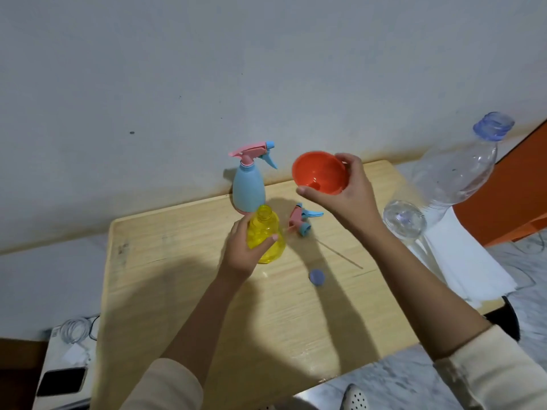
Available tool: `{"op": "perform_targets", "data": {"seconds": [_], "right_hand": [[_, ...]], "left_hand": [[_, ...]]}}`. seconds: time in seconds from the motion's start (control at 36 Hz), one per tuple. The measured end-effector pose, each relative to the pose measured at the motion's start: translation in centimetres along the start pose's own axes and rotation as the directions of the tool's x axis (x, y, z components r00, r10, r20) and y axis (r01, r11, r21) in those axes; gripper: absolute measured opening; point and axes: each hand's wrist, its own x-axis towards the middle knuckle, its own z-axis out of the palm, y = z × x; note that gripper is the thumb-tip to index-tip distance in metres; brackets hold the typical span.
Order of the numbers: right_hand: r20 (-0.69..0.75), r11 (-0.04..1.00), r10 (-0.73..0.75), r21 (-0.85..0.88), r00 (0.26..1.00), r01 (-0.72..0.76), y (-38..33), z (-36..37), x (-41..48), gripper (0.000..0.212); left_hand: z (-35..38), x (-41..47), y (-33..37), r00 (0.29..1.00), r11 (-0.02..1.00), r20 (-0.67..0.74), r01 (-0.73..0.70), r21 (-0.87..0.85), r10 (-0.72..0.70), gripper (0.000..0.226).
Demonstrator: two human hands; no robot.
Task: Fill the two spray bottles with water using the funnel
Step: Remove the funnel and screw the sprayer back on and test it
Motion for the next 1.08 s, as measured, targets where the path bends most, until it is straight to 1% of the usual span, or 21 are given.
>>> {"op": "perform_targets", "data": {"seconds": [0.14,0.22,0.28,0.36,0.53,0.64,0.72,0.75,0.81,0.86,0.92,0.94,1.0,1.03,1.08], "right_hand": [[0.028,0.962,0.166,-0.224,0.986,-0.156,6.4,-0.9,-0.6,0.096],[0.035,0.932,0.233,-0.292,0.972,-0.214,9.2,-0.8,-1.0,0.098],[0.033,0.918,0.257,-0.319,0.966,-0.233,10.5,-0.6,-1.1,0.097],[0.035,0.909,0.293,-0.320,0.956,-0.267,11.8,-0.2,-1.2,0.095],[0.009,0.915,0.336,-0.240,0.942,-0.324,12.4,0.5,-1.8,0.087],[0.014,0.917,0.328,-0.246,0.945,-0.314,12.1,0.5,-1.7,0.090],[0.016,0.923,0.296,-0.263,0.955,-0.282,11.8,0.3,-1.8,0.104],[0.005,0.927,0.267,-0.274,0.964,-0.255,11.5,0.3,-1.9,0.105],[-0.029,0.940,0.171,-0.294,0.985,-0.172,10.9,0.4,-2.0,0.096],[-0.046,0.955,0.028,-0.292,0.999,-0.040,10.2,0.9,-1.9,0.076],[-0.009,0.947,-0.099,-0.307,0.995,0.091,9.7,1.8,-1.6,0.053],[0.038,0.938,-0.124,-0.322,0.992,0.129,9.6,2.5,-1.3,0.043],[0.159,0.917,-0.112,-0.363,0.981,0.164,9.5,4.1,-0.8,0.028],[0.200,0.901,-0.101,-0.397,0.975,0.175,9.7,5.0,-0.5,0.024],[0.217,0.861,-0.053,-0.484,0.975,0.154,10.2,6.6,-0.1,0.023]], "left_hand": [[-0.4,-1.0,-0.4,0.999,0.998,-0.029,-0.024,-0.051,0.023,0.058],[-0.6,-1.4,-0.5,0.999,0.998,-0.046,-0.014,-0.055,0.011,0.062],[-0.7,-1.5,-0.7,0.999,0.998,-0.032,-0.010,-0.069,0.008,0.066],[-0.5,-1.6,-0.8,1.000,0.997,-0.026,-0.019,-0.070,0.017,0.067],[-0.3,-1.9,-0.6,0.998,0.998,-0.045,-0.034,-0.052,0.032,0.069],[-0.3,-2.0,-0.5,0.998,0.999,-0.048,-0.036,-0.038,0.035,0.068],[-0.3,-2.1,-0.7,0.998,0.998,-0.055,-0.038,-0.040,0.036,0.064],[-0.3,-2.1,-0.8,0.998,0.999,-0.057,-0.035,-0.040,0.032,0.064],[-0.2,-2.1,-0.9,0.997,0.999,-0.064,-0.037,-0.031,0.035,0.065],[-0.1,-2.1,-0.9,0.996,0.998,-0.069,-0.051,-0.020,0.050,0.067],[0.0,-2.3,-0.9,0.995,0.998,-0.077,-0.058,-0.010,0.057,0.072],[0.1,-2.4,-0.9,0.995,0.999,-0.083,-0.054,-0.006,0.053,0.074],[0.3,-2.9,-1.1,0.994,0.999,-0.104,-0.043,-0.007,0.042,0.078],[0.4,-3.1,-1.3,0.992,0.999,-0.119,-0.046,-0.008,0.045,0.077],[0.6,-3.6,-1.5,0.988,0.998,-0.147,-0.058,-0.008,0.056,0.074]]}}
